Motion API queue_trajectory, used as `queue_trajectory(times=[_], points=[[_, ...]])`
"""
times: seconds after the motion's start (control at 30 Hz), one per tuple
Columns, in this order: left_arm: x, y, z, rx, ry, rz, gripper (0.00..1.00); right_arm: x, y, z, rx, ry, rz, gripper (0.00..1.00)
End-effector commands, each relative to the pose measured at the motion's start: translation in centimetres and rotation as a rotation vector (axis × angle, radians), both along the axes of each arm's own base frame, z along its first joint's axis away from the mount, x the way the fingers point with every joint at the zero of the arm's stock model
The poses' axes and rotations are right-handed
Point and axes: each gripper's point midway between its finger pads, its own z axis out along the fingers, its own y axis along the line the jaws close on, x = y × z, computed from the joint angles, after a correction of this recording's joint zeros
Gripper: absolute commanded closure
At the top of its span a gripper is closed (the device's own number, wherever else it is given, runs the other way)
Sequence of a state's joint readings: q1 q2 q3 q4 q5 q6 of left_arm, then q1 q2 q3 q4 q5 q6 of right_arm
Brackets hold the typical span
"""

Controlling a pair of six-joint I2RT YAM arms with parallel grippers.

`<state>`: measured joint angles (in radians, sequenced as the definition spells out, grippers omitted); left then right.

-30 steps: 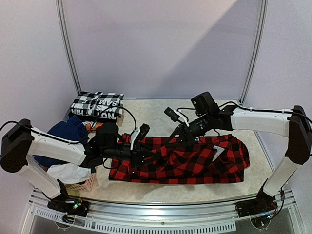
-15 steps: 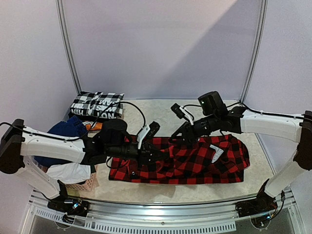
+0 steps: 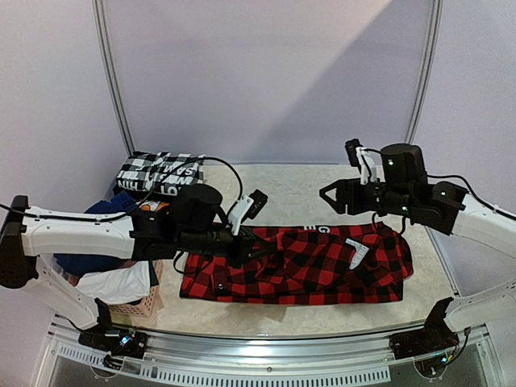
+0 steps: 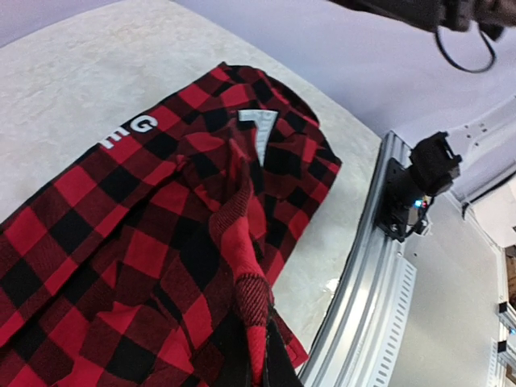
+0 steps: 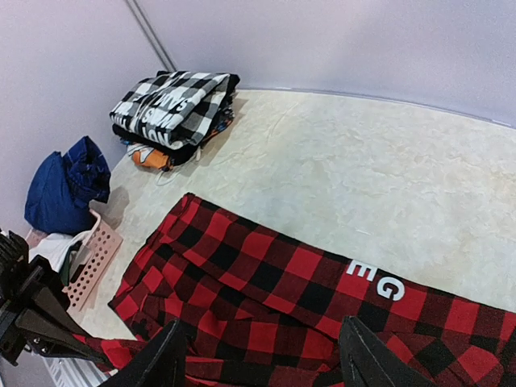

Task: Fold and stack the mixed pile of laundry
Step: Fold the 1/3-folded shirt at the center of the board.

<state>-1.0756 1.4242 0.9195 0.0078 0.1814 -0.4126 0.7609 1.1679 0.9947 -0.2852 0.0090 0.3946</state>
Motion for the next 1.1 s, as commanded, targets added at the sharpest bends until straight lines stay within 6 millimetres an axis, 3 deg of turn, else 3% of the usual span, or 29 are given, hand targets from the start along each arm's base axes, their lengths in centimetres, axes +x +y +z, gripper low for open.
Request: queue_trajectory(times=[0.0,0.43,0.67,0.9,1.07], points=[[1.4,1.2,0.0,0.1,-0.018,0.087,1.0,0.0,-3.5,-1.3,-0.021,0.023,-0.17,0.35],[9.7,6.5,-2.7,0.267,0.051,0.289,0.99,-1.5,-5.0,-2.7,-0.029,0.056,-0.189,0.35],[12.3,8.6,-5.4,0.326,0.117,0.346,0.97,-1.8,-5.7,-3.5,-0.048,0.071,-0.202,0.35],[13.5,8.6,-7.9,0.363,0.174,0.347,0.94,-2.1,-5.7,-4.2,-0.057,0.09,-0.199,0.35],[14.4,10.4,-9.0,0.423,0.179,0.42,0.93,-2.3,-5.8,-4.7,-0.058,0.107,-0.201,0.35]])
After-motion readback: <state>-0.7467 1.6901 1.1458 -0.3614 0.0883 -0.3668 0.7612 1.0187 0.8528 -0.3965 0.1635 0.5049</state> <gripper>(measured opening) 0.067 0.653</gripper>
